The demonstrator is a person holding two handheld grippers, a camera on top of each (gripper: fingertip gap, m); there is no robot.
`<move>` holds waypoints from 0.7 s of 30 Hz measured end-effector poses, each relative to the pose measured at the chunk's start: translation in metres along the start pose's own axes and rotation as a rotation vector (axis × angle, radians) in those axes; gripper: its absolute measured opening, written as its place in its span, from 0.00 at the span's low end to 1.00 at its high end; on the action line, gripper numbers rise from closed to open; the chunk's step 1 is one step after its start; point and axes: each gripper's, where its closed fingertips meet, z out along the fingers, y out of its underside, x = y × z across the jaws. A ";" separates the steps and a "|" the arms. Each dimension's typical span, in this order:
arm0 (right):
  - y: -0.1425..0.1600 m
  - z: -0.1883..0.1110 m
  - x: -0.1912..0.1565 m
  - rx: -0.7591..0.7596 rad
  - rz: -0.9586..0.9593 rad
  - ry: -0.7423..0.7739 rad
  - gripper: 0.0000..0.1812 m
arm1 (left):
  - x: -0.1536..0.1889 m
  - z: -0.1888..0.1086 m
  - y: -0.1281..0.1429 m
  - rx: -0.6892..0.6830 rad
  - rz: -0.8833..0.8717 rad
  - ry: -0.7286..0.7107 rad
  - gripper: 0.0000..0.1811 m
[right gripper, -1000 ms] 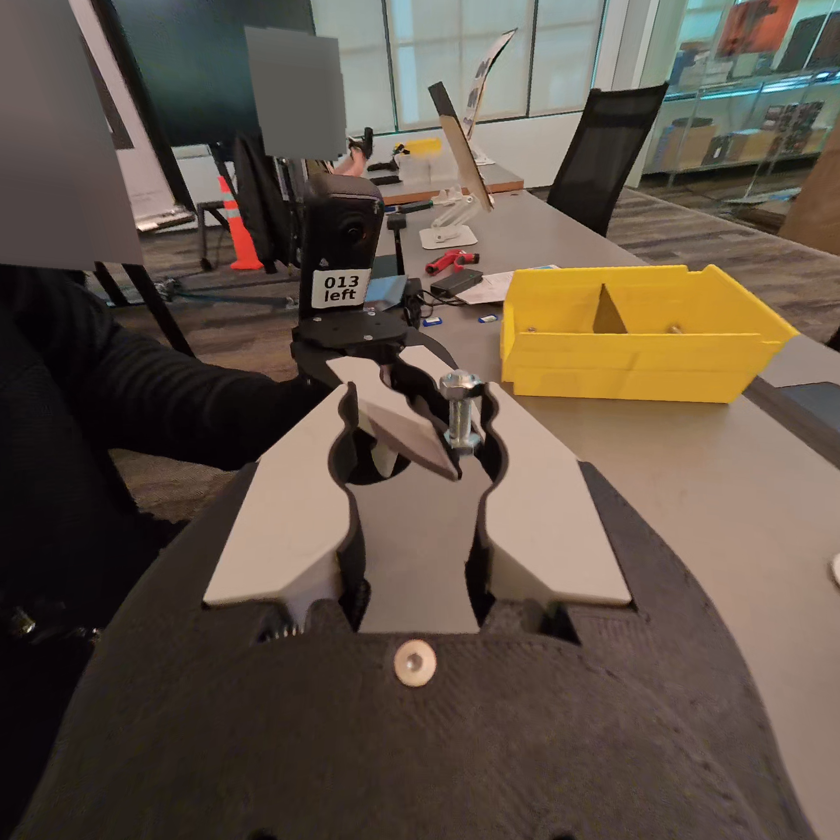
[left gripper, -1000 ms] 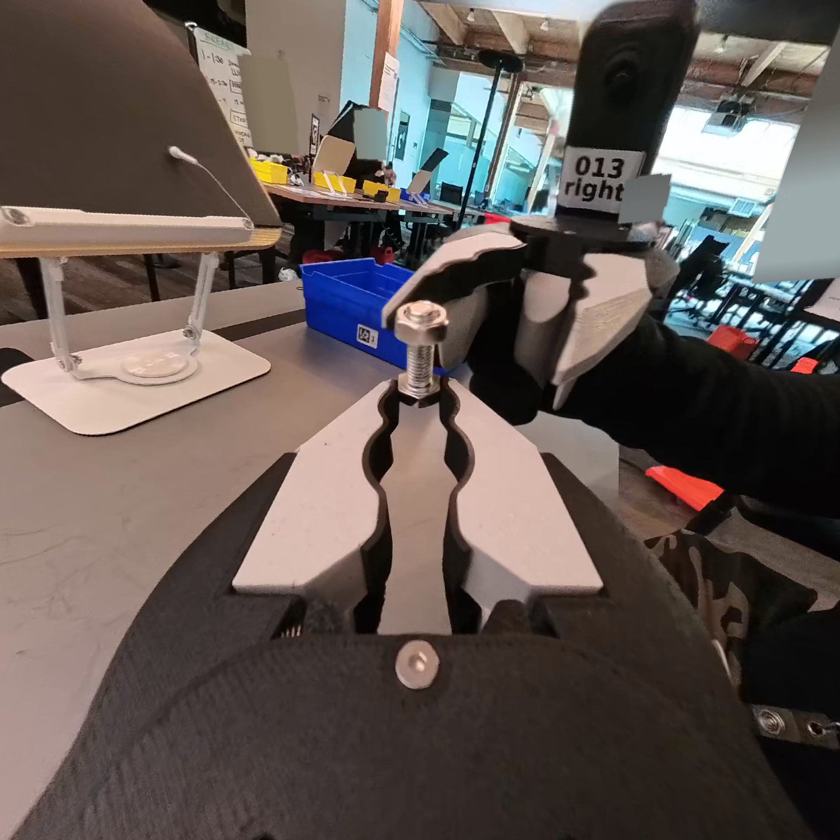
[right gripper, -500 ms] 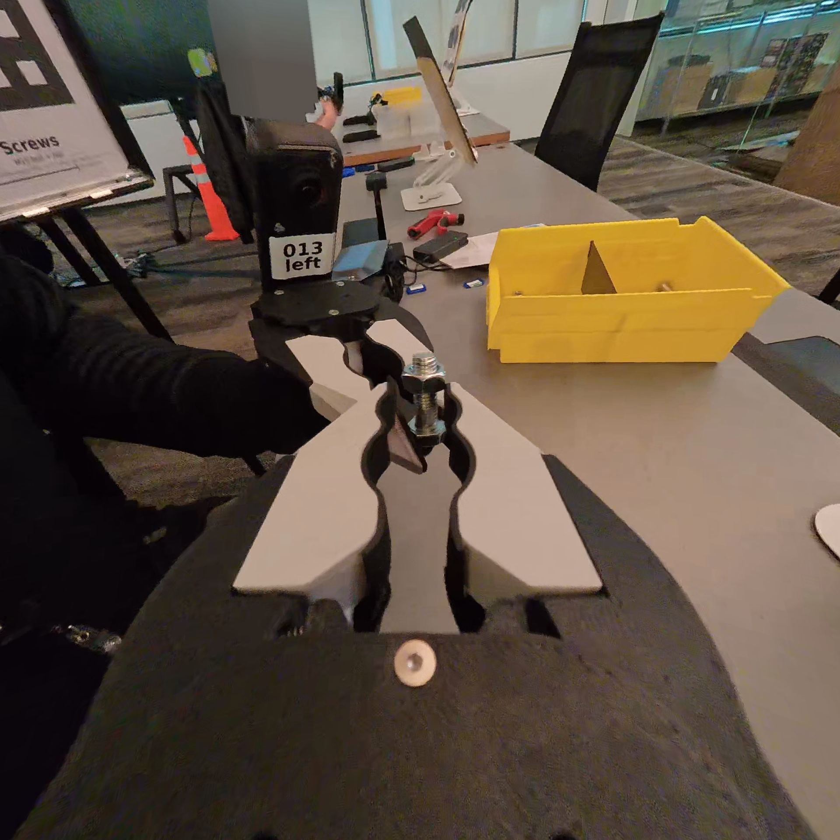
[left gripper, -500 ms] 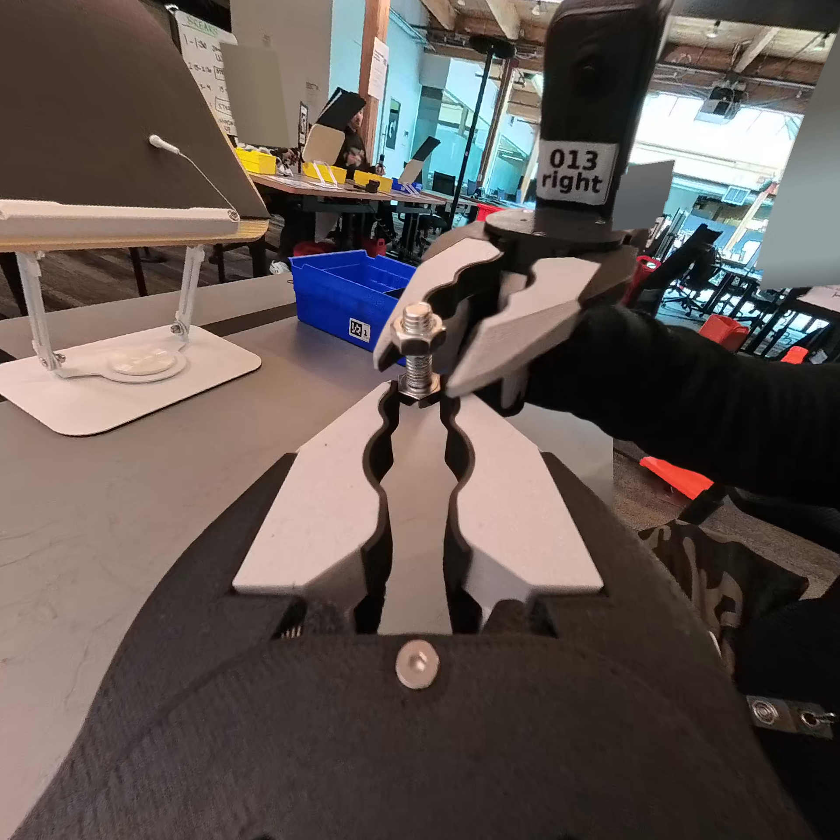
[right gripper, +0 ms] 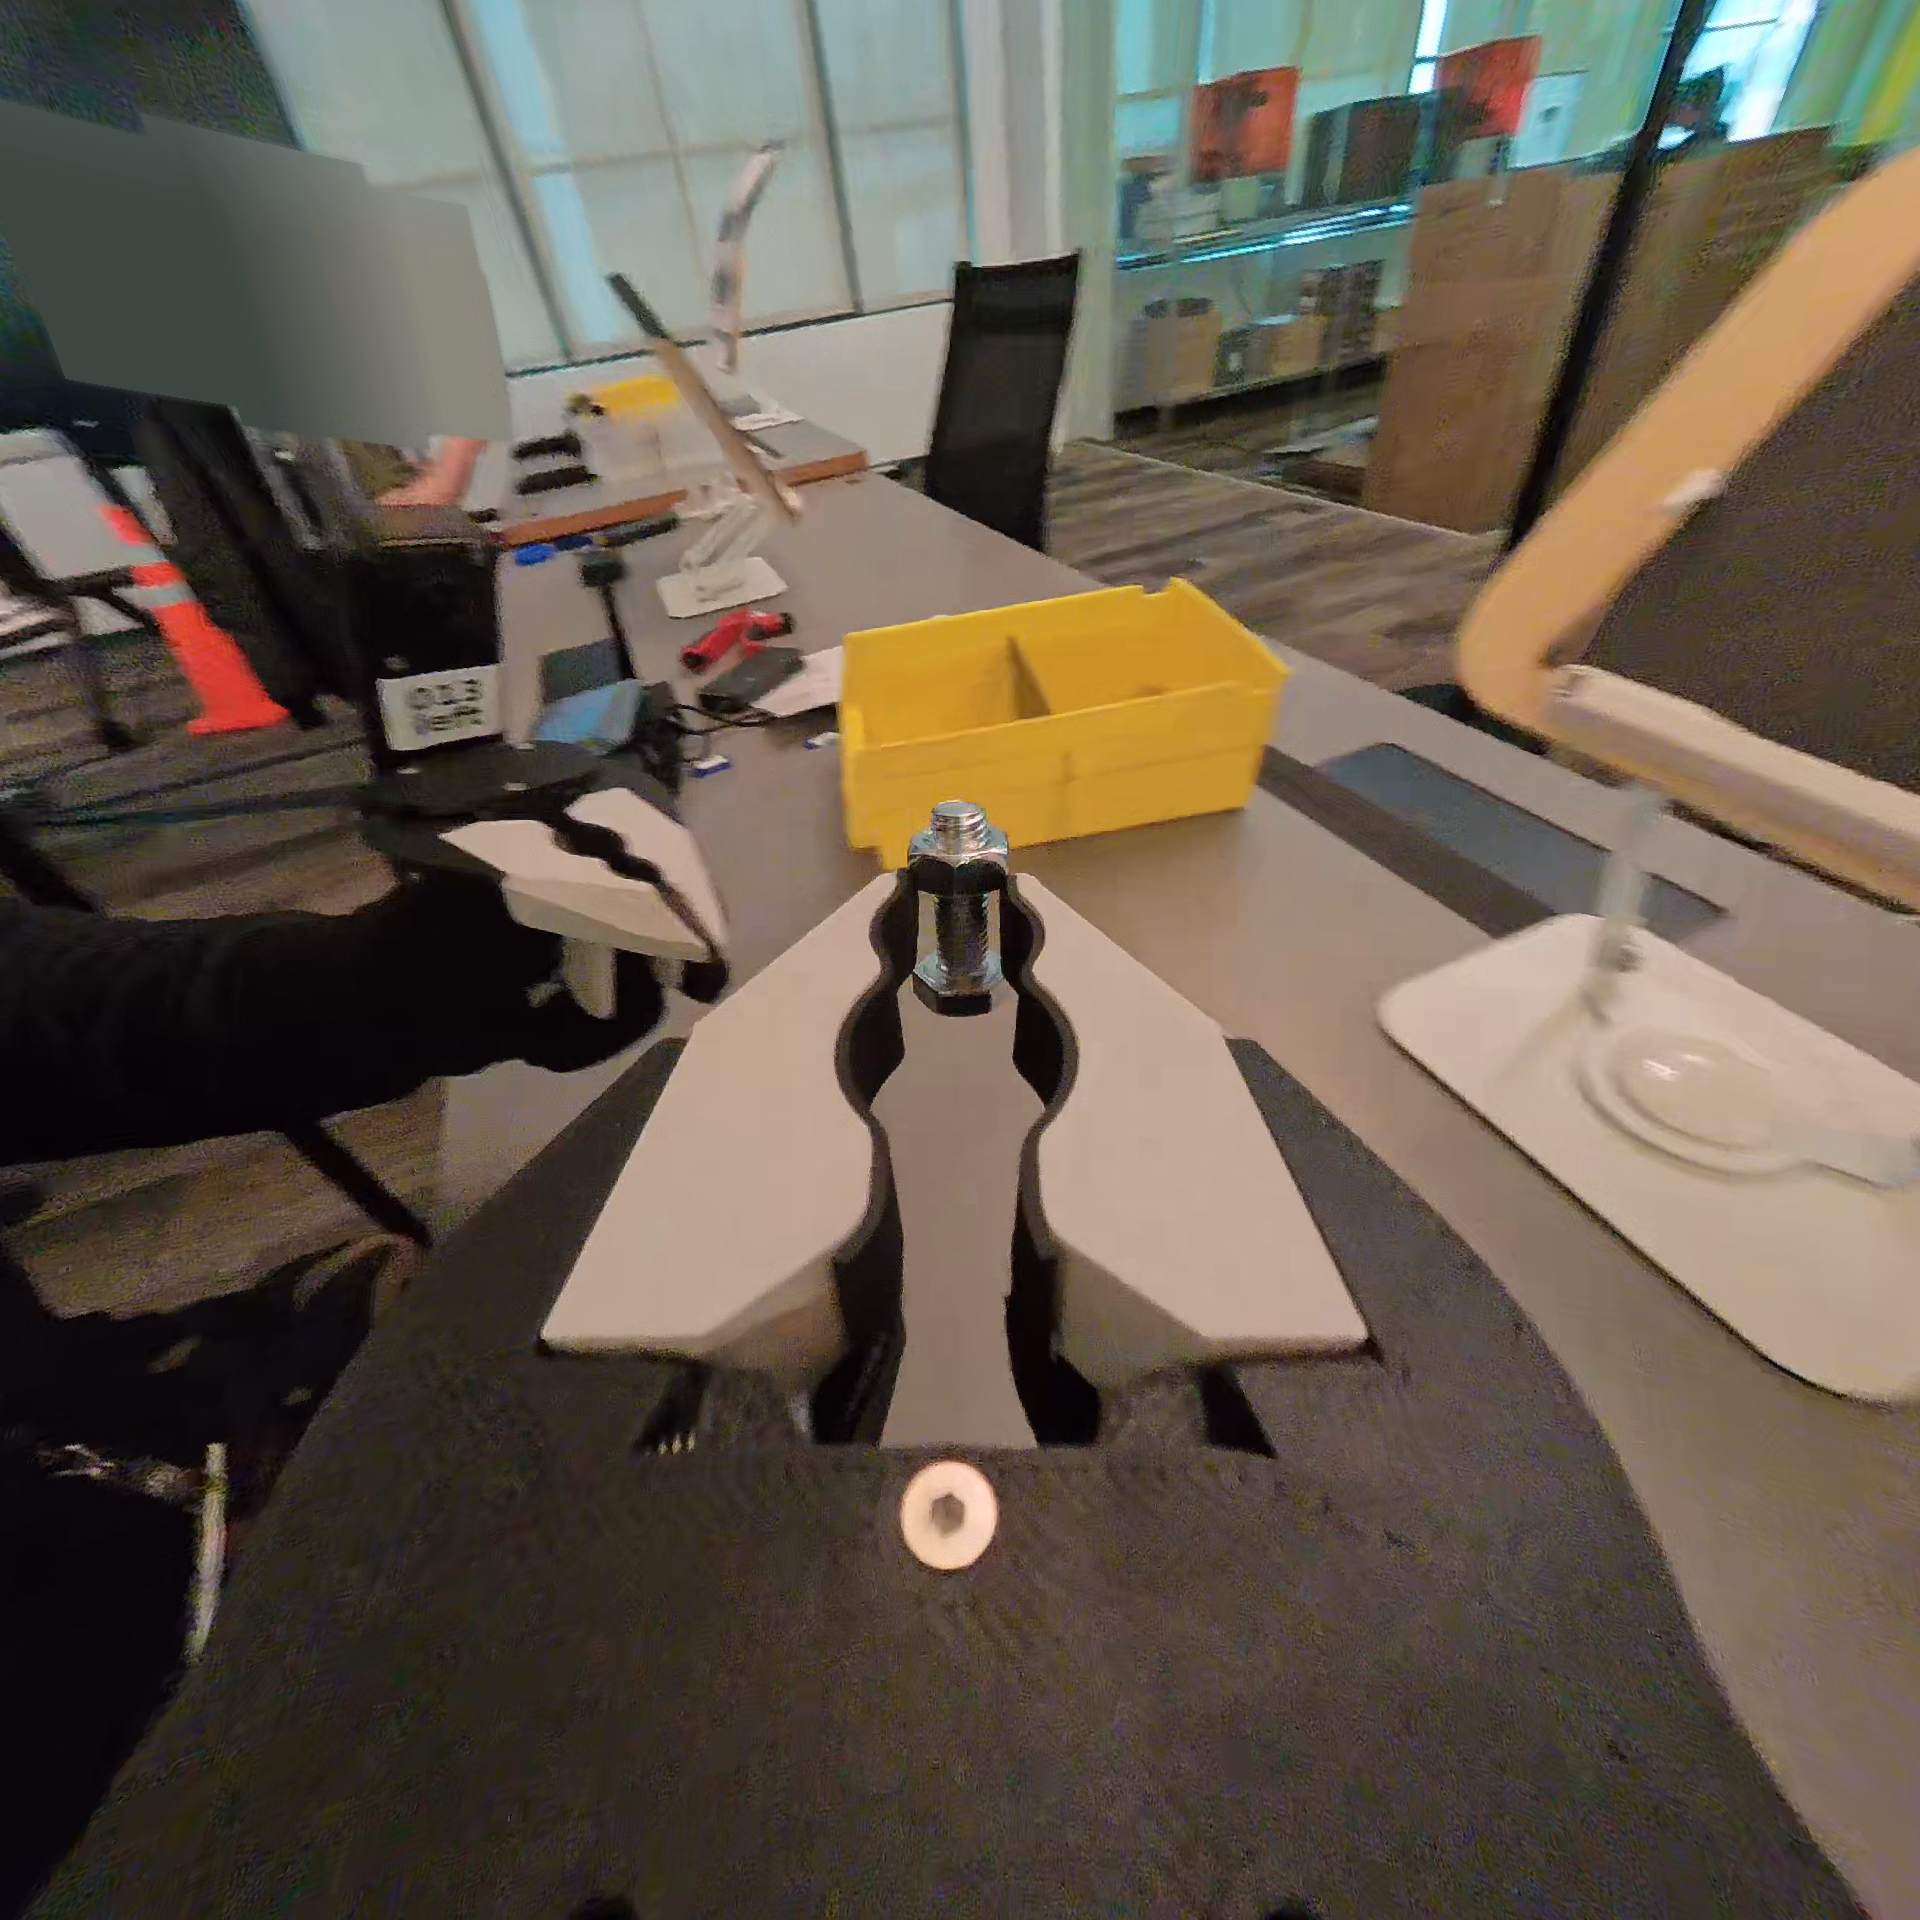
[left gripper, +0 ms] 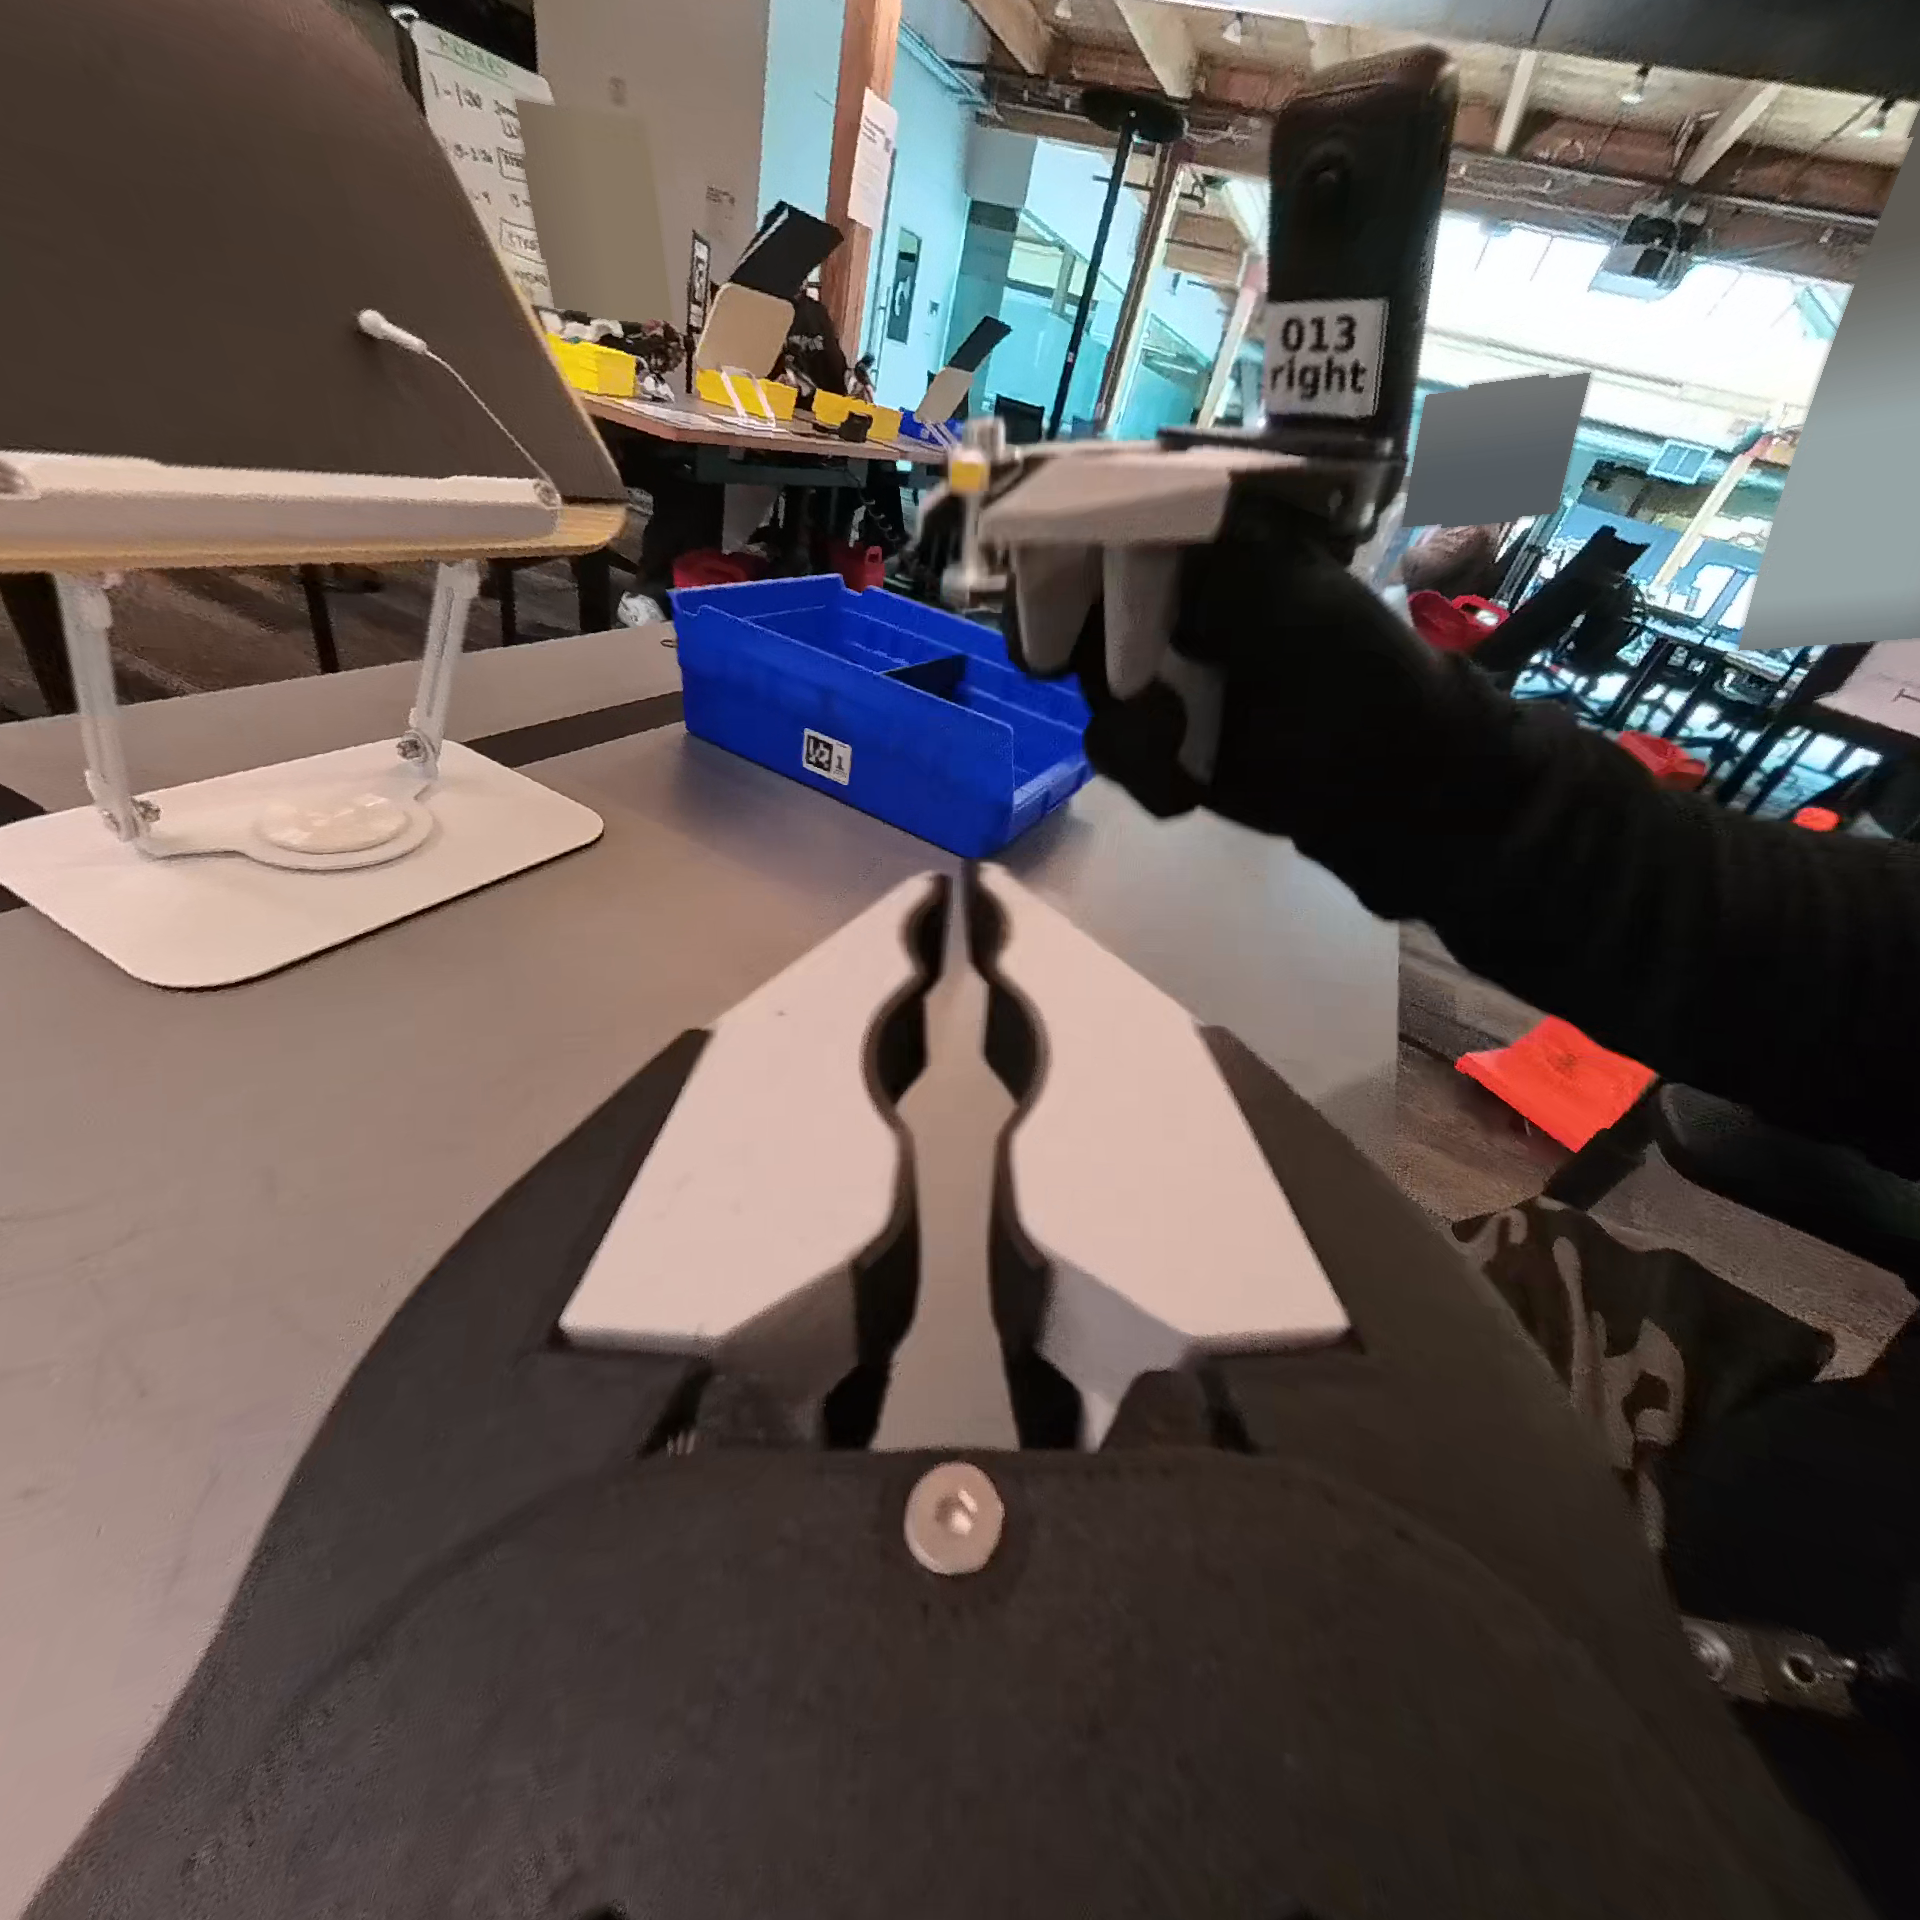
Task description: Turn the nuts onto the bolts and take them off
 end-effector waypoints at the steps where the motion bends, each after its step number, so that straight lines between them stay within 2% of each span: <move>1: -0.003 -0.019 0.024 -0.012 -0.012 0.084 0.08 | -0.003 -0.002 0.000 0.008 -0.004 -0.004 0.00; 4: 0.005 -0.093 0.108 -0.109 -0.010 0.393 0.08 | -0.009 -0.004 0.000 0.008 -0.015 -0.009 0.00; 6: 0.023 -0.151 0.163 -0.206 -0.022 0.625 0.08 | -0.012 -0.003 0.003 -0.008 -0.025 -0.012 0.00; 8: 0.062 -0.198 0.202 -0.354 0.061 0.741 0.08 | -0.017 -0.002 0.010 -0.038 -0.030 -0.028 0.00; 10: 0.105 -0.231 0.228 -0.480 0.139 0.801 0.08 | -0.022 -0.001 0.016 -0.064 -0.027 -0.051 0.00; 12: 0.148 -0.254 0.245 -0.613 0.204 0.837 0.08 | -0.028 -0.002 0.017 -0.071 -0.028 -0.079 0.00; 16: 0.200 -0.279 0.266 -0.778 0.258 0.886 0.09 | -0.043 -0.007 0.015 -0.082 -0.016 -0.135 0.00; 19: 0.211 -0.281 0.273 -0.797 0.281 0.879 0.10 | -0.054 -0.014 0.012 -0.093 0.001 -0.179 0.01; 21: 0.206 -0.281 0.276 -0.762 0.295 0.880 0.16 | -0.063 -0.022 0.010 -0.112 0.025 -0.223 0.02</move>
